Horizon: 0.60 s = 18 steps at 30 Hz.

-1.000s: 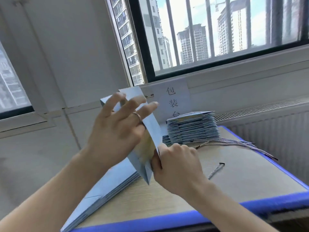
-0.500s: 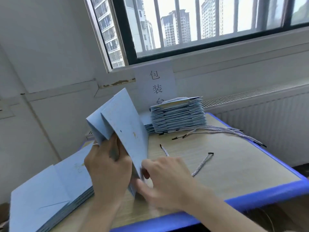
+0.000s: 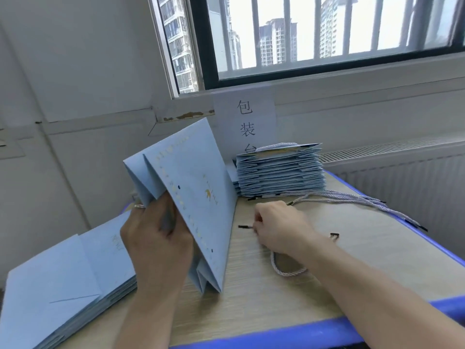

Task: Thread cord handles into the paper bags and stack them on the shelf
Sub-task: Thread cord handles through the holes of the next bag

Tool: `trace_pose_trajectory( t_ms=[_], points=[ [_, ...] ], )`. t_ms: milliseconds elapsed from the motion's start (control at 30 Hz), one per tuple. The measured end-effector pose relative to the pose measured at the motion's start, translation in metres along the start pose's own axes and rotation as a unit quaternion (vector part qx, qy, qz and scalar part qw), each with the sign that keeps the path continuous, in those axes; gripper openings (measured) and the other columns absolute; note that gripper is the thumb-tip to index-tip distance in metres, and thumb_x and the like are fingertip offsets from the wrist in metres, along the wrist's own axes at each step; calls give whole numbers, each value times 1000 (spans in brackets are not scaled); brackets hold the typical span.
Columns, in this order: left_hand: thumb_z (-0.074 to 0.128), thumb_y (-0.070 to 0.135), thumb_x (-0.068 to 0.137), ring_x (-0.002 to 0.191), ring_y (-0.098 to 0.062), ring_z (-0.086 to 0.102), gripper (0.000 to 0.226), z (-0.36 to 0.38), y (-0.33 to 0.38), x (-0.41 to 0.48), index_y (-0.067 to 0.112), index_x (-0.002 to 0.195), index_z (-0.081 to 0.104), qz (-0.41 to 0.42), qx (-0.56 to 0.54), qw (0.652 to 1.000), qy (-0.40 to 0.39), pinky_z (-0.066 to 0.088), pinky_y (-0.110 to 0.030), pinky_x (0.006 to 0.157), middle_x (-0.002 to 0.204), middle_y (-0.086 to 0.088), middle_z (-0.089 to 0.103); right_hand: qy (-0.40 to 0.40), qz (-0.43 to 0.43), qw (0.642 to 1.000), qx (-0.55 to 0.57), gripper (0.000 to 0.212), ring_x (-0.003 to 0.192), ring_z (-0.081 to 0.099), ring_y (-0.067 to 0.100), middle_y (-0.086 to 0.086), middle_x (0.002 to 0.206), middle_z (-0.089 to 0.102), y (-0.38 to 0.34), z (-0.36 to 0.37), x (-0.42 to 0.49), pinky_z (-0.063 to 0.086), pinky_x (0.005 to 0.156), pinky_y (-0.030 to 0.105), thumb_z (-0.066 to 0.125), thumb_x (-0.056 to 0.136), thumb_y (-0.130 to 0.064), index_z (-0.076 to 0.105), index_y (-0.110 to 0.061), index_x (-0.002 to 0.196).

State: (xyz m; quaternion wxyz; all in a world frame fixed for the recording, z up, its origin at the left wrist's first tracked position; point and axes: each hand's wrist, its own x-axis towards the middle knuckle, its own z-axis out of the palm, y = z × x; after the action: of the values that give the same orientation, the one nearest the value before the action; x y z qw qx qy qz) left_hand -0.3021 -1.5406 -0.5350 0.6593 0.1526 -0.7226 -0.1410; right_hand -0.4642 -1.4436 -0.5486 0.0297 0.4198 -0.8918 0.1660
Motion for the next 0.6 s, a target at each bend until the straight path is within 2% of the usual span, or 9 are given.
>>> trace_pose_trajectory(
  t_ms=[67,133,200,300,367,500,600],
  points=[
    [48,18,86,56,-27,31,26,0,-3,-2,33,65,44,-19,-7,1000,-2,25,-32,56,51,6,44,32,-1,998,61,13,95,58,27,6,106,62,2,1,-1,50,77,39,48,101,-25,55,-15,102],
    [47,22,90,58,-27,36,24,0,-6,-4,27,67,51,-37,-26,999,-4,29,-33,56,56,7,49,77,-6,981,179,11,87,60,22,3,94,67,3,-2,-4,53,78,40,48,101,-19,56,-15,94],
    [44,25,96,56,-22,36,32,-3,-6,-4,34,66,46,-44,-48,998,-7,26,-31,55,55,12,44,108,-25,944,311,14,75,63,12,-3,78,71,-1,-8,-9,55,75,34,52,100,-11,57,-18,88],
    [39,27,100,55,-15,34,38,-3,-5,-5,45,67,36,-33,-51,998,-13,23,-25,57,56,15,37,117,-66,889,438,17,61,60,7,0,70,72,-4,-15,-17,51,69,26,59,96,-4,65,-20,98],
    [41,32,100,55,-9,35,41,-3,-6,-4,47,62,37,-39,-65,997,-12,23,-19,56,57,15,35,117,-89,859,490,18,62,60,6,-1,68,70,-5,-22,-21,49,66,19,62,94,-3,71,-18,99],
    [46,37,97,60,-5,45,40,-1,-7,-3,51,60,49,-46,-88,995,-8,29,-9,58,63,10,44,117,-133,817,549,15,62,59,6,-2,66,68,-9,-42,-25,46,62,14,67,90,-3,75,-13,84],
    [46,43,95,66,-12,48,31,-1,-9,-4,38,68,60,-59,-103,993,-22,31,-9,60,66,6,49,127,-166,808,551,13,63,59,5,-5,68,68,-20,-52,-29,47,63,15,69,89,-8,74,-17,83]
  ],
)
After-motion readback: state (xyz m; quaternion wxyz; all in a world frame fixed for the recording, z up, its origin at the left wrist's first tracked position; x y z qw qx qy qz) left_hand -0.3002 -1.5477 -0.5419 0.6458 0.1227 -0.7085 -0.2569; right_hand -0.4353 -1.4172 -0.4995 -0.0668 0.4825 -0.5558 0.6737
